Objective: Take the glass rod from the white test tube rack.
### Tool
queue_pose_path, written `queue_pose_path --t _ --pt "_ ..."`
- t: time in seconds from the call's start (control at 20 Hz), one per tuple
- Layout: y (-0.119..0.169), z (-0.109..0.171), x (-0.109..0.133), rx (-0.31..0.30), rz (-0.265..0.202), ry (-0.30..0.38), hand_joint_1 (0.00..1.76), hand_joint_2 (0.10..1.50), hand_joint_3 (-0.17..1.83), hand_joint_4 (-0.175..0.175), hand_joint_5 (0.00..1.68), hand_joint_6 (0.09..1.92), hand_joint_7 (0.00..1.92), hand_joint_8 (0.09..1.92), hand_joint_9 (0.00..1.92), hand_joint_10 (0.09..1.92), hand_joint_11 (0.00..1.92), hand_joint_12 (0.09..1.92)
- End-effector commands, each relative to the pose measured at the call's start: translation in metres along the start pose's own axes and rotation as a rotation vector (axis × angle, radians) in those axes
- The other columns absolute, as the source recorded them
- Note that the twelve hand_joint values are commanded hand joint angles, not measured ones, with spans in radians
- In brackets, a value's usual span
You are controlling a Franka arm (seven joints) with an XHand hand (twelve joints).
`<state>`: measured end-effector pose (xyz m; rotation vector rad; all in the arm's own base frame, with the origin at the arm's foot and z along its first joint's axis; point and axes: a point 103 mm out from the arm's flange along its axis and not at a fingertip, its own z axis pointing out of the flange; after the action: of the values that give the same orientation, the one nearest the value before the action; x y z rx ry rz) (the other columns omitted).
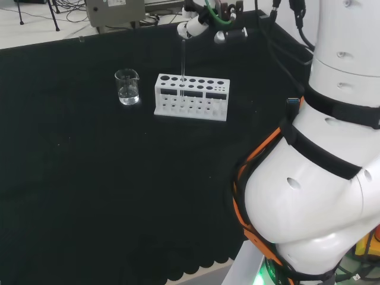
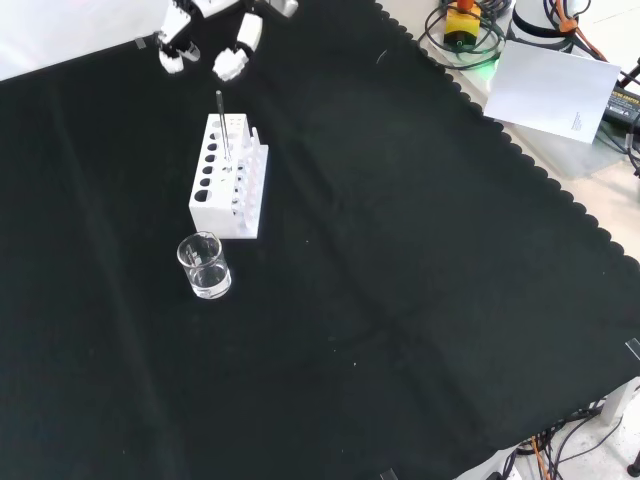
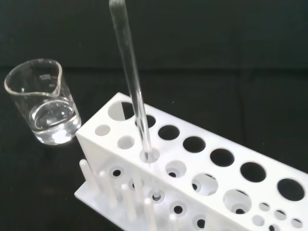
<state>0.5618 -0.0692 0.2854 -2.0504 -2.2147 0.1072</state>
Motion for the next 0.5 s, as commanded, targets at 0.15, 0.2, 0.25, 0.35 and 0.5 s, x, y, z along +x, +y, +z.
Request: queue_pose_path --t 0.15,0.2,0.25,0.35,0.5 --pt "0.011 0.02 0.0 0.024 -0.003 0.013 0.62 0.91 0.55 -0.175 0.23 0.99 0.65 1.12 0.93 1.15 0.88 1.36" --pt "0.01 0.021 0.0 0.029 -0.002 0.016 0.62 0.91 0.55 -0.175 0.23 0.99 0.65 1.13 0.94 1.16 0.89 1.36" --pt "0.009 0.022 0.0 0.032 0.001 0.017 0.62 0.91 0.55 -0.175 0.23 1.0 0.65 1.13 0.95 1.17 0.89 1.35" --pt "0.005 0.024 0.0 0.037 0.005 0.019 0.62 0.91 0.55 -0.175 0.23 1.0 0.65 1.14 0.96 1.19 0.91 1.35" --pt "0.002 0.028 0.002 0.049 0.004 0.018 0.62 0.91 0.55 -0.175 0.24 1.01 0.67 1.15 0.98 1.22 0.97 1.35"
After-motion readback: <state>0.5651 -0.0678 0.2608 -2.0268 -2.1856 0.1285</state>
